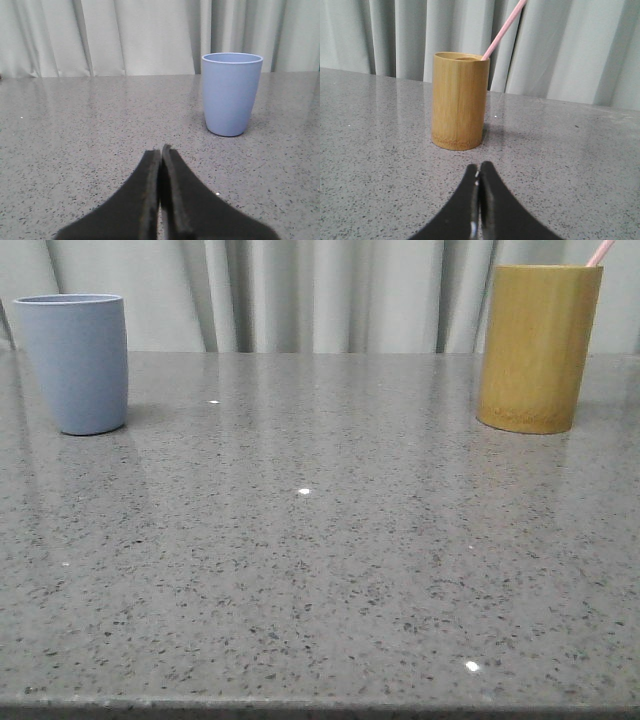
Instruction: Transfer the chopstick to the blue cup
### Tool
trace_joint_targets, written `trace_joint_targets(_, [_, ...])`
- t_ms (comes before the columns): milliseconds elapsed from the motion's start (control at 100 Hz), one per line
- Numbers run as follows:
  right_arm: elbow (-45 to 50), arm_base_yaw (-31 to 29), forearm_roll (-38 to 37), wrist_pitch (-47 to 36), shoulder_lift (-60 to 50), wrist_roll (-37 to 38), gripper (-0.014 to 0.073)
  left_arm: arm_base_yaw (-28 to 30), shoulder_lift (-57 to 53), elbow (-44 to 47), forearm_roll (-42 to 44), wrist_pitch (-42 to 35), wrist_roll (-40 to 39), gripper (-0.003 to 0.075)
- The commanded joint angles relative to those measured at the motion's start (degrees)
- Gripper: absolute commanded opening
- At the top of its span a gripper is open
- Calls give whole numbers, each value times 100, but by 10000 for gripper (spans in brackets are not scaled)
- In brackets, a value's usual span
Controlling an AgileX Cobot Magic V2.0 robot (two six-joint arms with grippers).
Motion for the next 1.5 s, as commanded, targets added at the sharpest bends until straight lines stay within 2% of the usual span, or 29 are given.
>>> trace_joint_targets(0, [3,-37,-62,-481,-91,-19,-68,20,-196,36,2,-473,-41,-19])
trace_joint_targets(650, [3,-37,-62,-481,-91,-19,-68,20,-196,36,2,-473,-41,-19])
trace_joint_targets(860, [-20,-37,-62,-863,-91,-19,-68,20,-196,-21,-92,-647,-41,-19])
trace_joint_targets(950, [-177,-37,-24,-619,-69,-19,-68,20,-184,-180,-268,-617,-41,-19])
trace_joint_targets(1050, [-585,-37,128,32,-13,-14,-68,20,-2,-481,-562,-545,-41,-19])
trace_joint_targets(1240, [-1763,-37,240,1577,512,-14,-68,20,807,-1841,-658,873,-41,-19])
trace_joint_targets(1490, [-3403,-37,252,2660,1663,149,-68,20,2361,-4021,-944,2743,-41,-19])
